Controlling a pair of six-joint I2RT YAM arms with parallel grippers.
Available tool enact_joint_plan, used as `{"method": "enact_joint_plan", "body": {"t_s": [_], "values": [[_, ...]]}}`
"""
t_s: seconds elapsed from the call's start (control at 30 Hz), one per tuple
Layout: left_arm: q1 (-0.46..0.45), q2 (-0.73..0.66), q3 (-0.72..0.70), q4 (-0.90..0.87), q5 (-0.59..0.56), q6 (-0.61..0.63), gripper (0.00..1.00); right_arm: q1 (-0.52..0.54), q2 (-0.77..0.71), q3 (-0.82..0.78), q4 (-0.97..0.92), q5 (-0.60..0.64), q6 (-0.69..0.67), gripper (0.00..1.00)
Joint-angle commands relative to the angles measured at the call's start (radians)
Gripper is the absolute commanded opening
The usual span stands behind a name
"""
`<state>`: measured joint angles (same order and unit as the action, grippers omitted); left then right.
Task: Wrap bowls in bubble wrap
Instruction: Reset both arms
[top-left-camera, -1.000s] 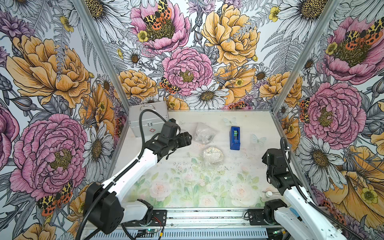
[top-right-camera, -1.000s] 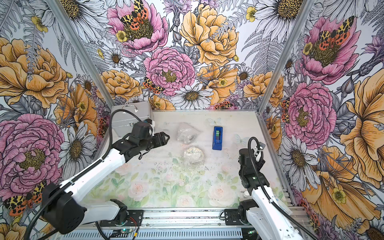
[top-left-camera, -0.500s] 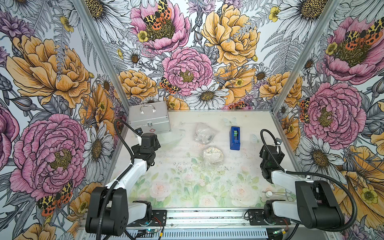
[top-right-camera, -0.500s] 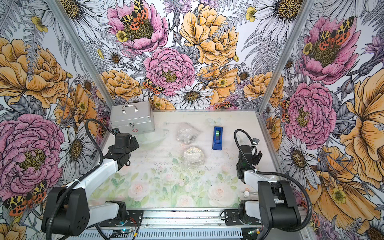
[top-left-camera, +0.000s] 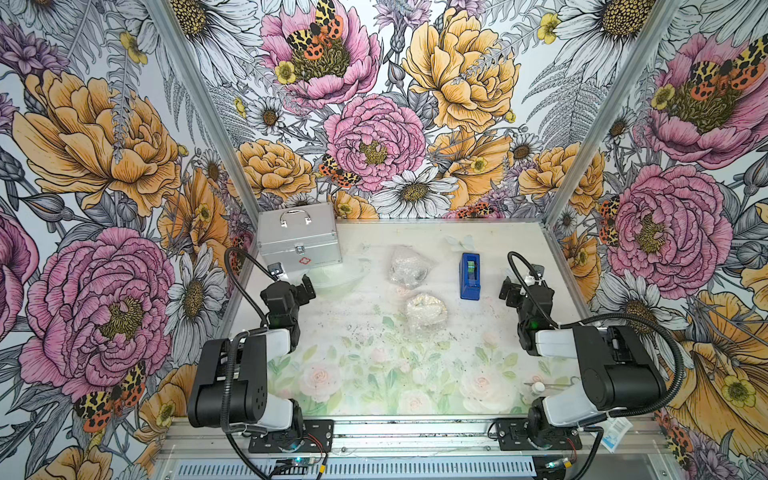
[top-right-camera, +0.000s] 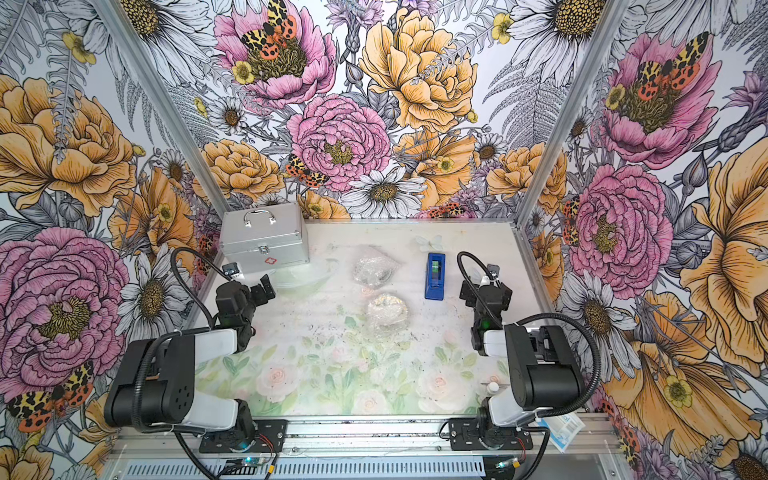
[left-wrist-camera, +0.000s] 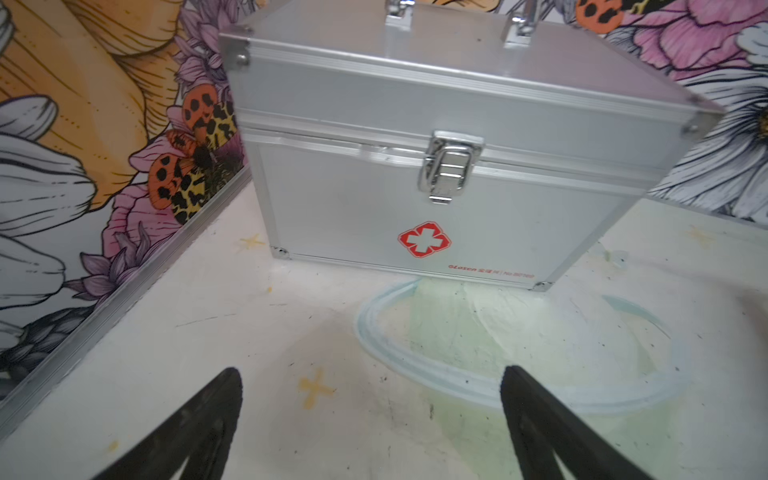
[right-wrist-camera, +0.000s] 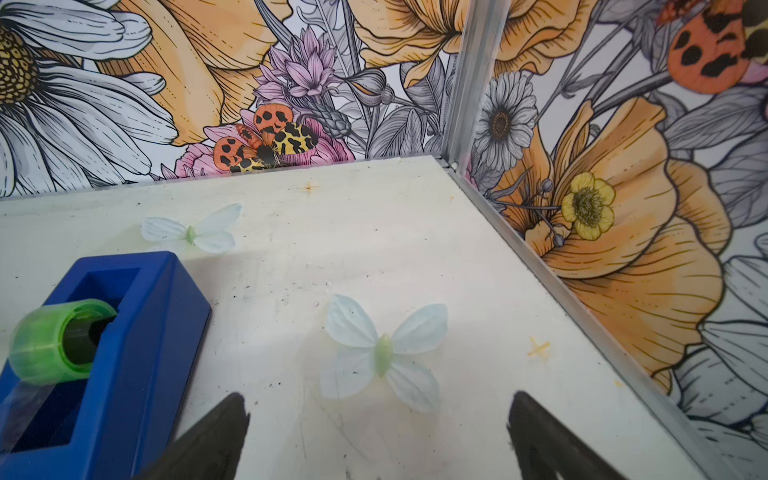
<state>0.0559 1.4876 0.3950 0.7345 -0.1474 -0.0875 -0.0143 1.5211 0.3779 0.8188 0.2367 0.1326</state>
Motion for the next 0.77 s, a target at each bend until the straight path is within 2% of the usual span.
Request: {"method": "enact_joint_plan", "body": {"t_s": [0.0, 0.03, 0.1, 0.13, 0.2, 0.23, 0.47, 0.6, 0.73], "values": [[-0.041, 0.064, -0.061, 0.286, 0.011, 0.062, 0.99, -0.001, 0.005, 0.008, 0.038, -0.021, -0.007, 1.0], [-0.02, 0.033, -0.034, 0.181, 0.0, 0.033, 0.99, 0.001, 0.01, 0.0, 0.065, -0.02, -0.015, 1.0], [-0.038, 0.071, -0.047, 0.281, -0.026, 0.05, 0.99, 0.006, 0.004, -0.002, 0.057, -0.012, -0.013, 1.0], [-0.04, 0.06, -0.045, 0.252, -0.038, 0.047, 0.99, 0.006, 0.006, 0.001, 0.058, -0.011, -0.016, 1.0], [-0.086, 0.061, -0.028, 0.22, -0.154, 0.076, 0.99, 0.007, 0.004, 0.0, 0.056, -0.01, -0.015, 1.0], [-0.104, 0.07, -0.038, 0.265, -0.171, 0.093, 0.99, 0.008, 0.005, 0.0, 0.057, -0.007, -0.016, 1.0], [-0.115, 0.07, -0.044, 0.273, -0.159, 0.108, 0.99, 0.01, 0.006, 0.003, 0.053, -0.005, -0.017, 1.0], [-0.081, 0.065, -0.024, 0.224, -0.087, 0.092, 0.99, 0.002, 0.011, 0.024, 0.016, -0.025, -0.014, 1.0], [-0.08, 0.064, -0.025, 0.225, -0.084, 0.092, 0.99, 0.008, 0.004, 0.004, 0.049, -0.026, -0.023, 1.0]]}}
